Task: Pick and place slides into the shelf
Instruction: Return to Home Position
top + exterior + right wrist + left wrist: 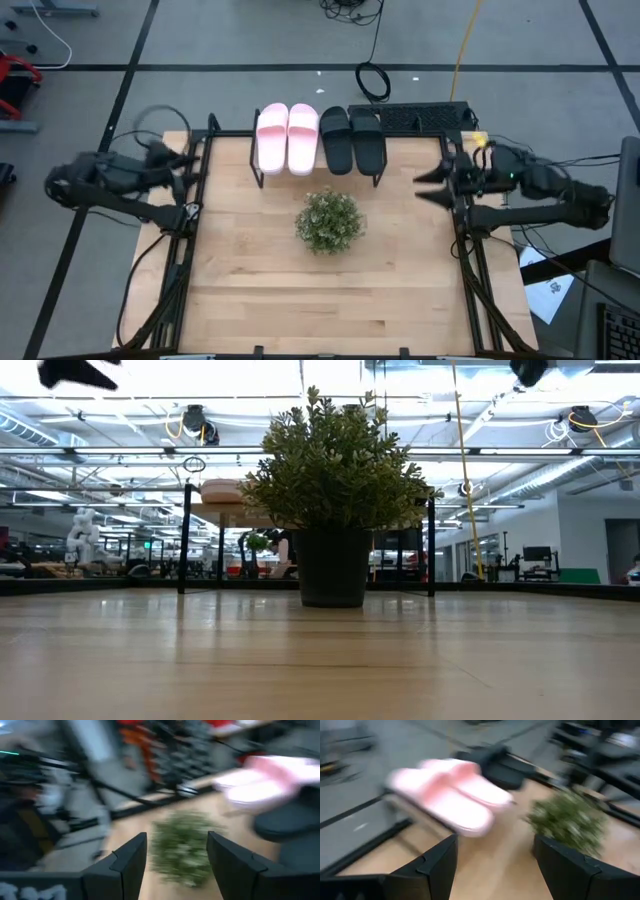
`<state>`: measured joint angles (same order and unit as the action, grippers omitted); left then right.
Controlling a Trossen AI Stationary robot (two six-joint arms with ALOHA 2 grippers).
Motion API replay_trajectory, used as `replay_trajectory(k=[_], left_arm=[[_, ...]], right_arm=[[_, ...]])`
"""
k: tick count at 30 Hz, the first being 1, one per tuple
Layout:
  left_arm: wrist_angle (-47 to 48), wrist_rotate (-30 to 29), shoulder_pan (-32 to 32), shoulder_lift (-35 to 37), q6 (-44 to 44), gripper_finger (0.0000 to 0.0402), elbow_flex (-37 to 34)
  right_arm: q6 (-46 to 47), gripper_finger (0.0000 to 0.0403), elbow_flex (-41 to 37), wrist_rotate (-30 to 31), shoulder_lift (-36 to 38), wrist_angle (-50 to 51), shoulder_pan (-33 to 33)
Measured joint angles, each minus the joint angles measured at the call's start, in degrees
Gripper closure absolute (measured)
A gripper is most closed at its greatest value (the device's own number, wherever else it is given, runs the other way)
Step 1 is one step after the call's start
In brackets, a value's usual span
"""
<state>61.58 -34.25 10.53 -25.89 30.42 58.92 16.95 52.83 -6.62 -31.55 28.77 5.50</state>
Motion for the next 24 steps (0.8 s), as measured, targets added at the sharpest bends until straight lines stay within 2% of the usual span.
replay_trajectory(k=[3, 6, 9, 15, 19, 24], left_arm=[[-13.53, 6.57, 0.99, 6.12, -7.21, 0.0147, -12.23], [-24.13, 12.95, 1.72, 10.9, -10.7, 0.0147, -22.34], [-28.05, 14.8, 2.41, 15.29, -10.36, 0.0147, -29.23], [-33.61, 14.0, 2.73, 25.01, -11.89, 0.0147, -37.72], [-32.93, 14.39, 2.71, 25.59, -9.96, 0.0147, -41.19], [-36.62, 14.48, 2.72, 25.61, -8.67, 0.0147, -45.52]], right_arm=[[0.15, 0.0206, -10.8, -9.61, 5.76, -11.6, 0.0], [2.18, 0.0206, -19.77, -14.39, 10.53, -20.74, 0.0], [2.77, 0.0206, -25.32, -14.58, 15.07, -24.52, 0.0], [-0.11, 0.0206, -29.88, -14.64, 23.19, -27.17, 0.0], [0.36, 0.0206, -32.5, -14.64, 26.28, -27.53, 0.0], [3.7, 0.0206, -36.82, -14.63, 26.96, -30.14, 0.07]])
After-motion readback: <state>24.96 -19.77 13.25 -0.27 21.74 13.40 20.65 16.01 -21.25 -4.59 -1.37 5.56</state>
